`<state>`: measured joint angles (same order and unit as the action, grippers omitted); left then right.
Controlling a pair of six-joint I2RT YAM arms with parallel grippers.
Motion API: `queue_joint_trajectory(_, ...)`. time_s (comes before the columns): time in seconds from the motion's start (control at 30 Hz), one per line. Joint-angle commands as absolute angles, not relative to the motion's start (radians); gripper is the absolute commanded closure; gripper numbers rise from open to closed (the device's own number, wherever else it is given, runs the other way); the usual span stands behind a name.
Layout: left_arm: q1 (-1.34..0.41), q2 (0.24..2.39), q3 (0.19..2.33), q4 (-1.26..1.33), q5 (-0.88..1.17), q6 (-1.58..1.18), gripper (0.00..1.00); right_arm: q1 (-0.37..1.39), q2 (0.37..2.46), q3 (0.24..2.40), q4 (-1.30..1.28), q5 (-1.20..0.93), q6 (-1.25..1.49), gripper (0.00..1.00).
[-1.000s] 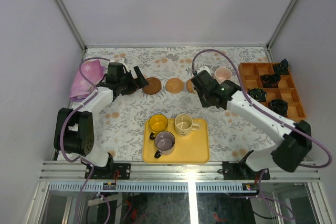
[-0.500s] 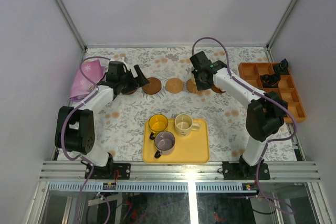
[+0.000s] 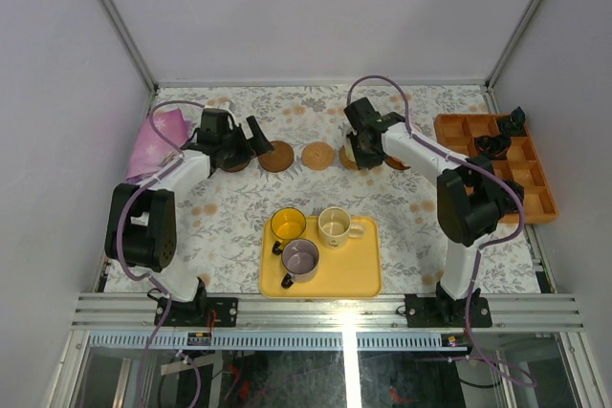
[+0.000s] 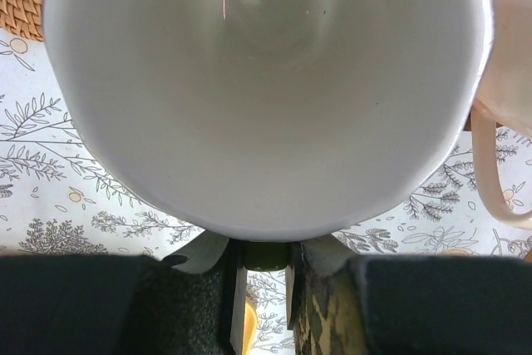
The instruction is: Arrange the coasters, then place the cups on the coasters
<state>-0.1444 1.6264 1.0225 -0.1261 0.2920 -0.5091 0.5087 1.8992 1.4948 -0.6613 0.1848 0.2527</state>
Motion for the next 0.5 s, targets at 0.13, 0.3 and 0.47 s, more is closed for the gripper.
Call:
queue_joint_trajectory(0.13,-0.149,1.655,1.076,-0.11,0.295,-0.501,0.01,0.485,1.903,1.544,-0.55,0.17,0.251,1.0)
queue_joint_trajectory(0.3,-0.149,1.661,1.083,-0.114,0.297,-0.496,0.01,0.483,1.927,1.557,-0.548,0.171,0.251,1.0)
queue_joint_trajectory(0.47,-0.149,1.666,1.085,-0.114,0.301,-0.495,0.01,0.481,1.941,1.565,-0.548,0.174,0.253,1.0)
